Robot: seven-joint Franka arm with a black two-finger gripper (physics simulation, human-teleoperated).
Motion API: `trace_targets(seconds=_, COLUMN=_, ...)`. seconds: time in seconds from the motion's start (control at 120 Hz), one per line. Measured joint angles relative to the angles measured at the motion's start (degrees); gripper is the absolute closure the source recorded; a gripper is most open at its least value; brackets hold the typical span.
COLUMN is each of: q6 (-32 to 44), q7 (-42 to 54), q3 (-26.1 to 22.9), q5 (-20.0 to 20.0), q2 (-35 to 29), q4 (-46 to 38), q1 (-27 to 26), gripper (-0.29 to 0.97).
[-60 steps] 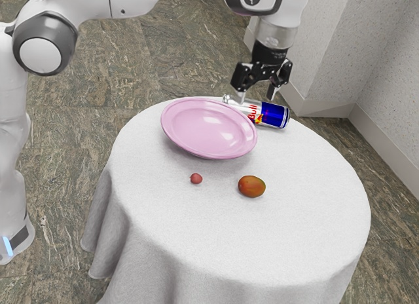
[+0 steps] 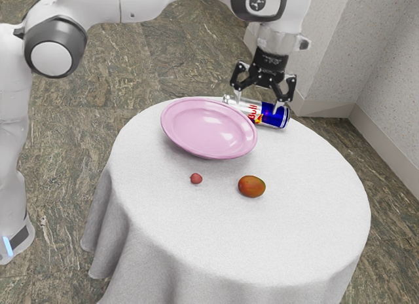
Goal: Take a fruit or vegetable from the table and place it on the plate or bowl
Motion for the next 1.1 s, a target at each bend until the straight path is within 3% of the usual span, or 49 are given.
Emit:
trace_targets(seconds=0.167, q6=3.8, q7=27.6, q3=-0.1, q5=-1.1, q2=5.0, q4=-1.4, q1=-1.0, gripper=0.00)
trace_targets(seconds=0.308, q6=13.7, q7=46.8, q3=-0.2, q5=-1.1, q2=-4.2, q4=-19.7, q1=-2.6, gripper=0.00)
trace_targets(seconds=0.492, q6=23.6, q7=66.9, q3=-0.3, q5=-1.5, q2=-4.0, q4=-23.8, q1=-7.0, gripper=0.00)
trace_targets(seconds=0.767, q6=29.6, q7=87.3, q3=0.3, q5=-3.3, q2=-4.1, q4=-29.3, q1=-4.2, gripper=0.00)
trace_targets(seconds=1.1, q6=31.3, q7=102.4, q3=0.3, q5=-4.7, q2=-1.8, q4=-30.0, q1=-2.8, gripper=0.00)
